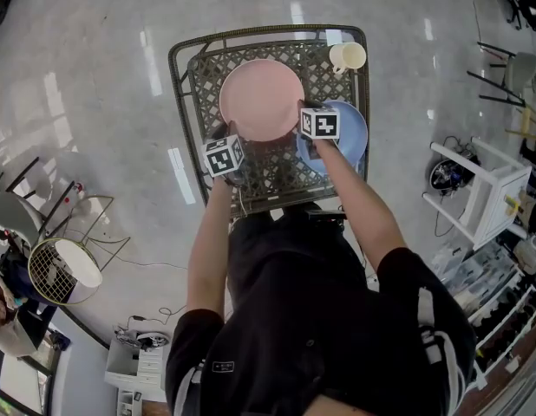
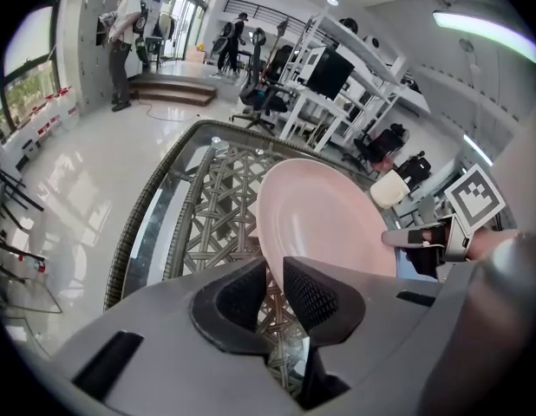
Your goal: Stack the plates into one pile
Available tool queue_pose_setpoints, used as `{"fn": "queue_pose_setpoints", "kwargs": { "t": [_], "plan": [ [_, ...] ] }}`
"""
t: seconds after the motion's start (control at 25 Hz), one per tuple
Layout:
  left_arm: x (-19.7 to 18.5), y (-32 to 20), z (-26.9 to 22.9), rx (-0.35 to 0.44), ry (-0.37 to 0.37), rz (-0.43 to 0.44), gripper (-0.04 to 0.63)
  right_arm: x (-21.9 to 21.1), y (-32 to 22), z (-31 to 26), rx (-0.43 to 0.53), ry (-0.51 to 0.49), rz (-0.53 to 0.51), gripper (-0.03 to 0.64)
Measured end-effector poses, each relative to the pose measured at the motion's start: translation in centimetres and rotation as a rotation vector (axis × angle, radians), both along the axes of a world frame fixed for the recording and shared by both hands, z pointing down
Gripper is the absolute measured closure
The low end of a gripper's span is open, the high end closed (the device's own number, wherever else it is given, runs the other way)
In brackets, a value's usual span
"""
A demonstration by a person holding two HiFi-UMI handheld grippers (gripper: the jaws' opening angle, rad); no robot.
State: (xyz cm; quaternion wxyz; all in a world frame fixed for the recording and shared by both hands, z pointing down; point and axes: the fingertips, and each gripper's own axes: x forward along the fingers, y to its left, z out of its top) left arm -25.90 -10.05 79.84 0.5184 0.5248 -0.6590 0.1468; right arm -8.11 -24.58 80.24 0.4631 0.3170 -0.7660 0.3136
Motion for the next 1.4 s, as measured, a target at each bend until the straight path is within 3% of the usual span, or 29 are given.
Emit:
{"fn": "queue_pose_setpoints", "kwargs": {
  "t": [0.28, 0.64, 0.96, 1.4],
  "plan": [
    [-0.5, 0.6, -3.2, 0.037, -0.063, -0.008, 0.525, -0.4, 0.7, -2.2, 0.013, -0.067, 0.013, 0.578],
    [1.7, 1.9, -8.5, 0.086, -0.126, -0.016, 0.525, 1.6, 1.7, -7.4, 0.054, -0.143, 0.02, 0.58],
    [8.1, 0.8, -12.2, 0.146, -0.13, 0.048, 0.525, 8.9, 1.6, -11.0, 0.088, -0.176, 0.095, 0.581],
    [17.9, -1.8, -11.1, 0.141, -0.106, 0.216, 0.526, 20.8, 2.7, -9.5, 0.074, -0.151, 0.245, 0.58]
  ]
}}
